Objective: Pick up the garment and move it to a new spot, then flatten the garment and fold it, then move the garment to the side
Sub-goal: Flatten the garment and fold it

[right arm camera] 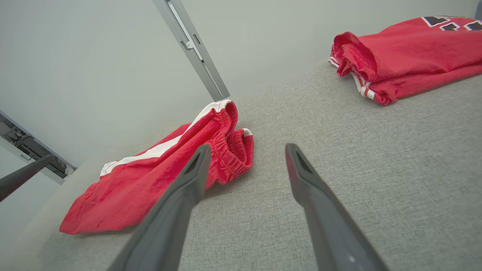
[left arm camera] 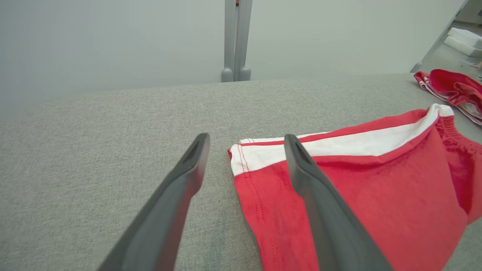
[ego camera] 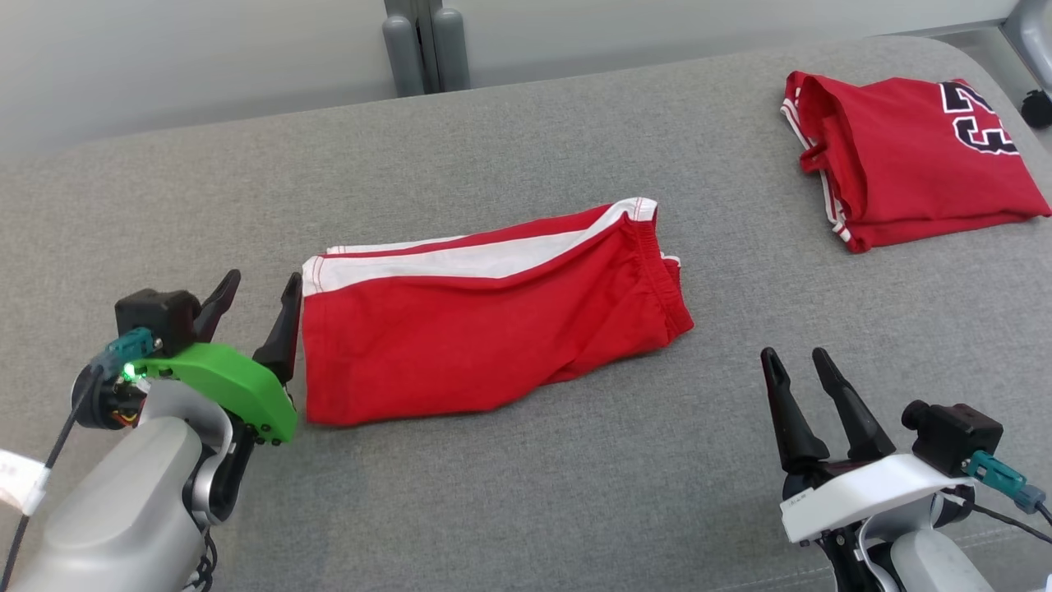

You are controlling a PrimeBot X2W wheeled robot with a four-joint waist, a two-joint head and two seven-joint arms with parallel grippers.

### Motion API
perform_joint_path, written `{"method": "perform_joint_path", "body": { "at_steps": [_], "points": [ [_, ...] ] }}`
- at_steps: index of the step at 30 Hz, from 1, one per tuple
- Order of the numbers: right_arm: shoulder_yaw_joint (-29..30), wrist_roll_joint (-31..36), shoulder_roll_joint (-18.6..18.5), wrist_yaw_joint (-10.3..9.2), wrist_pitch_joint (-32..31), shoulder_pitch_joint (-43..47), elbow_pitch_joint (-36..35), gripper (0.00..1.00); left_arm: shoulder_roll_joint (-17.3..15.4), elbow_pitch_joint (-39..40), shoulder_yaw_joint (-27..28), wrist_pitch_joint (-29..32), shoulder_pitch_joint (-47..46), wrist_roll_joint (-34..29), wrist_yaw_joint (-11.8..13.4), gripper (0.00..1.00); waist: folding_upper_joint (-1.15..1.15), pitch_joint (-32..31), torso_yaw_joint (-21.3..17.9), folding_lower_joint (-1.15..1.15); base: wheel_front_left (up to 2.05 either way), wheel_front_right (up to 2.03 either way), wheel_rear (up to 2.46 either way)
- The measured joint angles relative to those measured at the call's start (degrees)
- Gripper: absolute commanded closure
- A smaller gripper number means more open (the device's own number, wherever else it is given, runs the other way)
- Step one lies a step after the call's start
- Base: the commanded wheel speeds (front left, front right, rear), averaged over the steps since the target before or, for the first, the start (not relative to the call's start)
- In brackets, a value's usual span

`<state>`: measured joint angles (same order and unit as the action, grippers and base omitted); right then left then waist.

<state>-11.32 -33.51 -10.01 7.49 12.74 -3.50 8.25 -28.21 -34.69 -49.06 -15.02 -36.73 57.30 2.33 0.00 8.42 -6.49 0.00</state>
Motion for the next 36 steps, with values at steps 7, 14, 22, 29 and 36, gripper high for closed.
{"method": "perform_joint_path", "body": {
  "at_steps": [7, 14, 22, 29, 36],
  "points": [
    [1.0, 1.7, 0.3, 0.00, 0.5, -0.2, 0.1, 0.00, 3.9, 7.6, 17.6, 0.0, 9.5, -13.0, 1.2, 0.00, 0.00, -1.6, 1.4, 0.00, 0.00, 0.00, 0.00],
    [2.1, 3.7, 0.6, 0.00, 1.0, 0.5, 0.6, 0.00, 9.3, 14.6, 31.8, 0.0, 19.6, -25.8, 0.6, 0.00, 0.00, -3.7, 2.9, 0.00, 0.00, 0.00, 0.00],
    [3.3, 6.9, 1.1, 0.00, 1.7, 2.1, 0.2, 0.00, 14.4, 19.9, 39.7, 0.0, 29.5, -35.8, -1.3, 0.00, 0.00, -6.3, 4.4, 0.00, 0.00, 0.00, 0.00],
    [4.2, 9.7, 1.7, 0.00, 2.0, 3.9, -0.8, 0.00, 17.0, 23.6, 44.3, 0.0, 35.8, -40.9, -2.0, 0.00, 0.00, -8.1, 5.6, 0.00, 0.00, 0.00, 0.00],
    [4.8, 13.2, 2.0, 0.00, 2.1, 5.3, -1.6, 0.00, 18.7, 26.5, 47.6, 0.0, 38.8, -43.4, -3.7, 0.00, 0.00, -9.2, 6.8, 0.00, 0.00, 0.00, 0.00]
  ]
}}
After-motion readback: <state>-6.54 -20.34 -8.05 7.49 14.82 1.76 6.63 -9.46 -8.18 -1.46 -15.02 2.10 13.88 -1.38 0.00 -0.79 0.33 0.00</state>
